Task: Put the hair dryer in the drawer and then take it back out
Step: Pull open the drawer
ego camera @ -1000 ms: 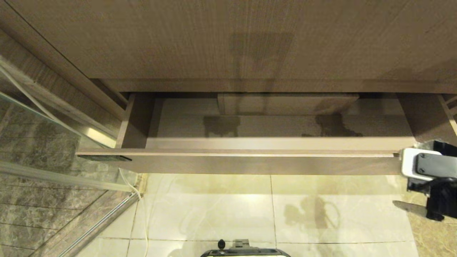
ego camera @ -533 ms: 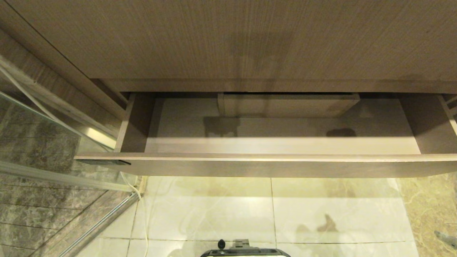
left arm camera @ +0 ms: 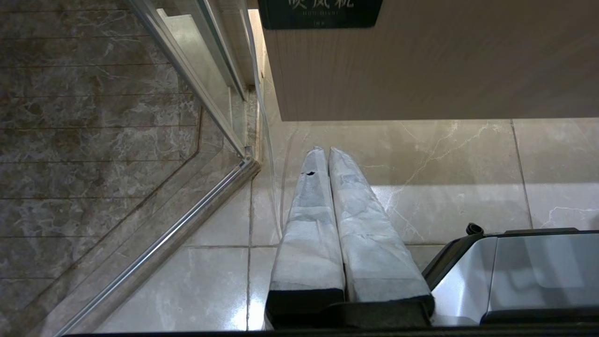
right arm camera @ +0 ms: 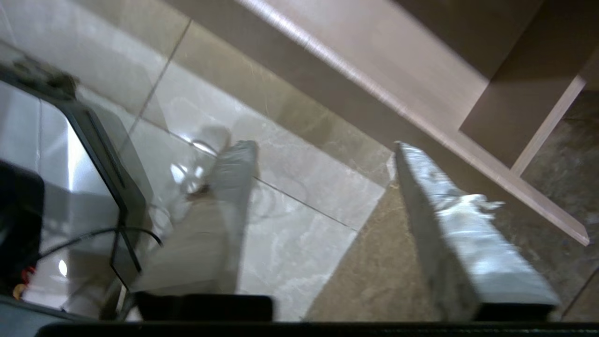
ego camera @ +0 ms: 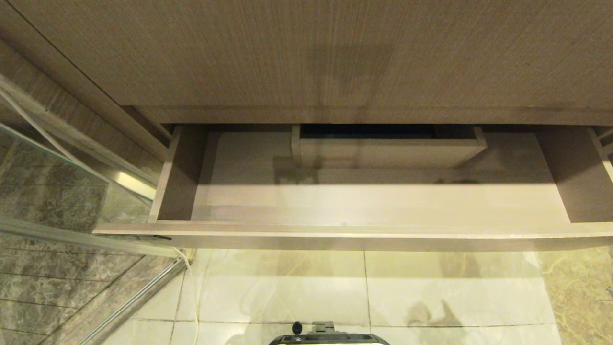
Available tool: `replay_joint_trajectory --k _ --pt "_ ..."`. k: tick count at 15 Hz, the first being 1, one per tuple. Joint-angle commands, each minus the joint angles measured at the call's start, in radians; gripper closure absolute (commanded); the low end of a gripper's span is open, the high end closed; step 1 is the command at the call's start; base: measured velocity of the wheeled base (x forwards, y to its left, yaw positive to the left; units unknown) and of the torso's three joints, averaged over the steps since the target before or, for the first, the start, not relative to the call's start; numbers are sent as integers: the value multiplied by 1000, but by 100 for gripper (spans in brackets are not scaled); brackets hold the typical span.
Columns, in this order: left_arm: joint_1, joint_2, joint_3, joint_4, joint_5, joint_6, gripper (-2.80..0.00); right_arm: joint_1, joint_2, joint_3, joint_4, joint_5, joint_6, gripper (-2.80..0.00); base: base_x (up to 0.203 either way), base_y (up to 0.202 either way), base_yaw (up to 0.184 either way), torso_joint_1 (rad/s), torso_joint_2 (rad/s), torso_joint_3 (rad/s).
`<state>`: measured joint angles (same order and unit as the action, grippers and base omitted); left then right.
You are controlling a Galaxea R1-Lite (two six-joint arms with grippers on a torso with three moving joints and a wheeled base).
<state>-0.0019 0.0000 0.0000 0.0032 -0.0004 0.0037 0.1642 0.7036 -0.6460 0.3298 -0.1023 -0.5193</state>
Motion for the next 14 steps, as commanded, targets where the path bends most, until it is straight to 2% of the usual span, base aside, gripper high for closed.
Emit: replay_joint_trajectory --k 1,4,6,9,12,14 --pt "0 0 0 0 -1 -1 0 -11 -4 -1 -22 2 72 0 0 0 0 0 0 0" --pt "-1 0 2 0 0 -1 0 -12 -46 51 -69 2 255 0 0 0 0 0 0 0" --pt "0 0 0 0 0 -1 0 -11 -132 115 -105 3 316 0 0 0 0 0 0 0" --pt "0 0 1 0 -1 -1 0 -10 -343 316 -226 7 342 0 0 0 0 0 0 0" --pt "0 0 0 0 0 -1 0 -8 -566 537 -405 13 361 0 0 0 0 0 0 0" --pt "0 0 0 0 -1 -1 0 -3 -705 601 -411 55 376 0 0 0 0 0 0 0"
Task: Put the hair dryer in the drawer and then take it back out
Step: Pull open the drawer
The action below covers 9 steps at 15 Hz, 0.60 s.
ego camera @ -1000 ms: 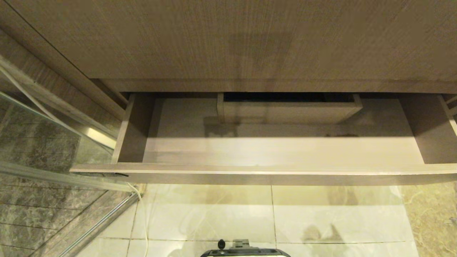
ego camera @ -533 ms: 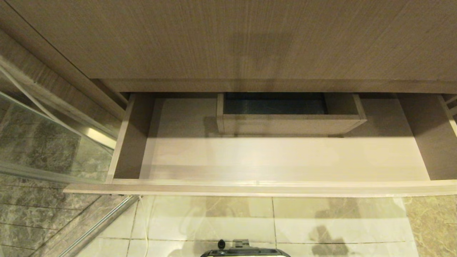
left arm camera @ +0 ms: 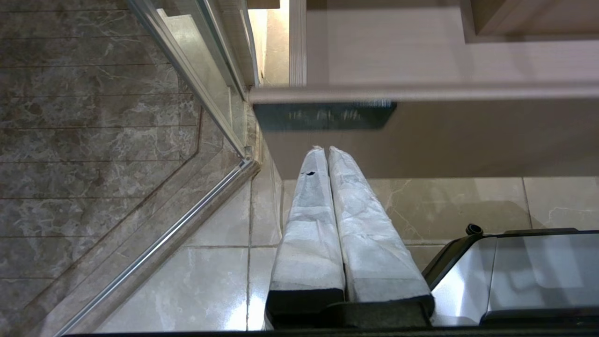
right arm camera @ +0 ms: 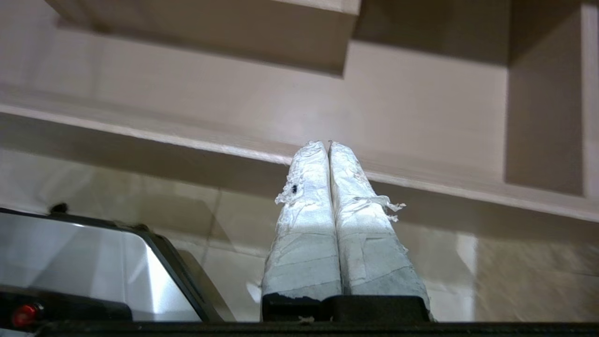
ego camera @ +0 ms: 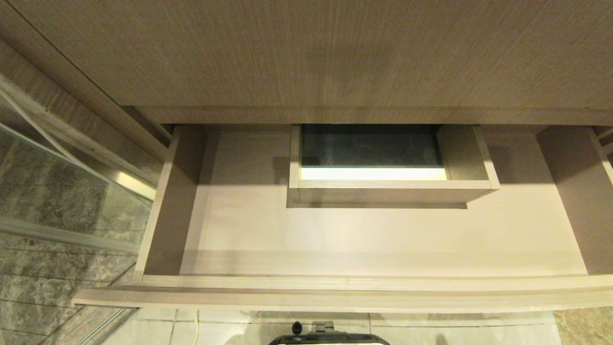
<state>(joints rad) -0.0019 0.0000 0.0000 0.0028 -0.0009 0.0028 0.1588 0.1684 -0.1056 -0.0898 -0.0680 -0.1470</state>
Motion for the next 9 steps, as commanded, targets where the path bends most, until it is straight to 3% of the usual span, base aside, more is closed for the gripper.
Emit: replay_joint_trajectory --k 1,6,8,9 --pt "0 0 2 0 -1 0 0 0 -204 81 73 87 10 0 0 0 0 0 0 0" --pt "0 0 2 0 0 1 0 -4 -208 99 97 85 59 0 0 0 0 0 0 0" --pt "0 0 1 0 -1 0 0 -4 -208 99 90 73 116 0 0 0 0 0 0 0" --pt "0 0 2 0 0 0 0 -4 -208 99 104 76 100 0 0 0 0 0 0 0"
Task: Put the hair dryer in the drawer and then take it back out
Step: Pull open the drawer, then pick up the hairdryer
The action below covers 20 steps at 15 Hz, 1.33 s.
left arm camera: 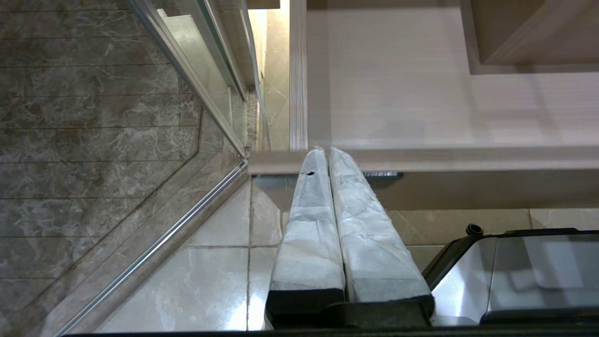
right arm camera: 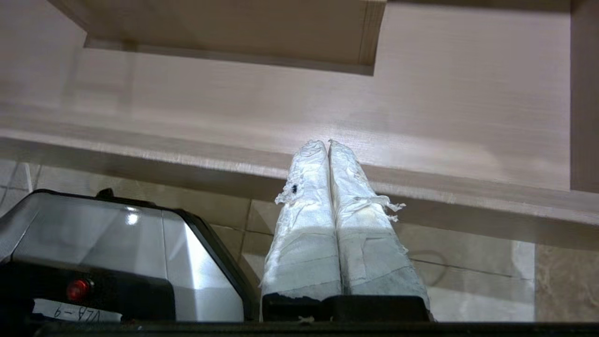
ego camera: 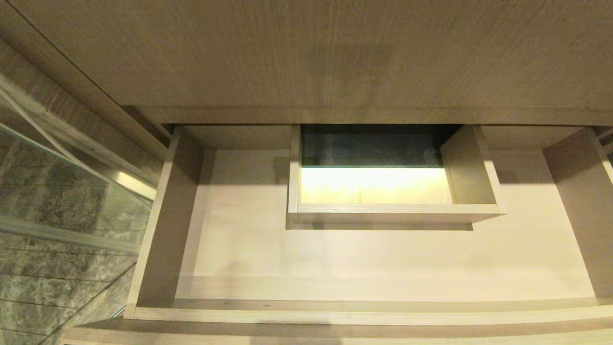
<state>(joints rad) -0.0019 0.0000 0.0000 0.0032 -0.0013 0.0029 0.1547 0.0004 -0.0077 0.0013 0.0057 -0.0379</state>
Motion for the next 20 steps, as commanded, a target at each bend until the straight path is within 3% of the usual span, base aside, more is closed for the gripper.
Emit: replay_joint_trajectory --k 1,4,20 --pt "0 0 2 0 0 0 0 0 -40 -2 22 11 -24 0 0 0 0 0 0 0" --pt "0 0 2 0 0 0 0 0 -40 -5 23 2 19 0 0 0 0 0 0 0" --pt "0 0 1 0 1 0 0 0 -40 -4 25 0 16 0 0 0 0 0 0 0"
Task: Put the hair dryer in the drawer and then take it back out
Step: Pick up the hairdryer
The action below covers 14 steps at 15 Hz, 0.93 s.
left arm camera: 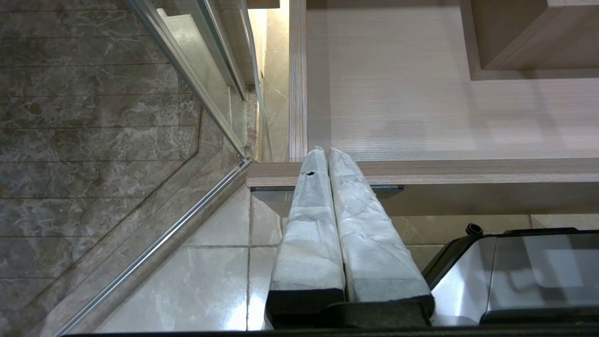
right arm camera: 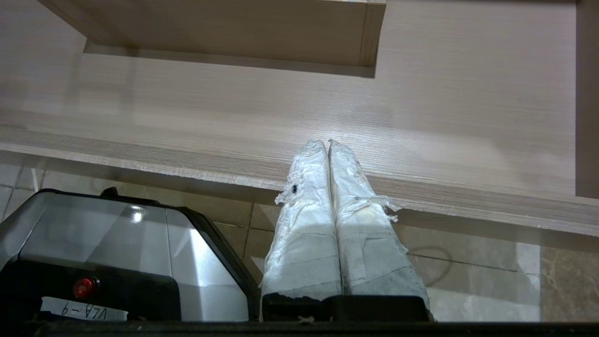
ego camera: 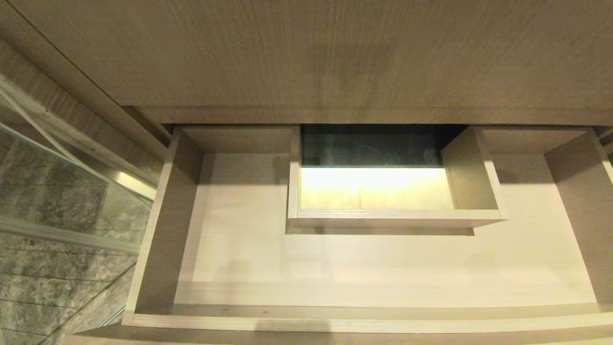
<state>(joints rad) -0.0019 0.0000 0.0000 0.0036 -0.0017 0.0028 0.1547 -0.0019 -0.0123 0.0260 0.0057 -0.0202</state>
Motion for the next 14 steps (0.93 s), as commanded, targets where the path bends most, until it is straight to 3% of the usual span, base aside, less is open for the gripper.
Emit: replay_joint_trajectory --k 1,5,10,14 --pt "0 0 2 -1 0 0 0 0 -38 2 0 -1 0 0 0 0 0 53 -71 -22" --pt "0 0 1 -1 0 0 0 0 -38 2 0 -1 0 0 0 0 0 200 -121 -90" --pt "0 0 1 -1 1 0 0 0 -38 2 0 -1 0 0 0 0 0 200 -530 -181" --pt "0 0 0 -1 0 0 0 0 -38 2 0 -1 -6 0 0 0 0 56 -94 -44"
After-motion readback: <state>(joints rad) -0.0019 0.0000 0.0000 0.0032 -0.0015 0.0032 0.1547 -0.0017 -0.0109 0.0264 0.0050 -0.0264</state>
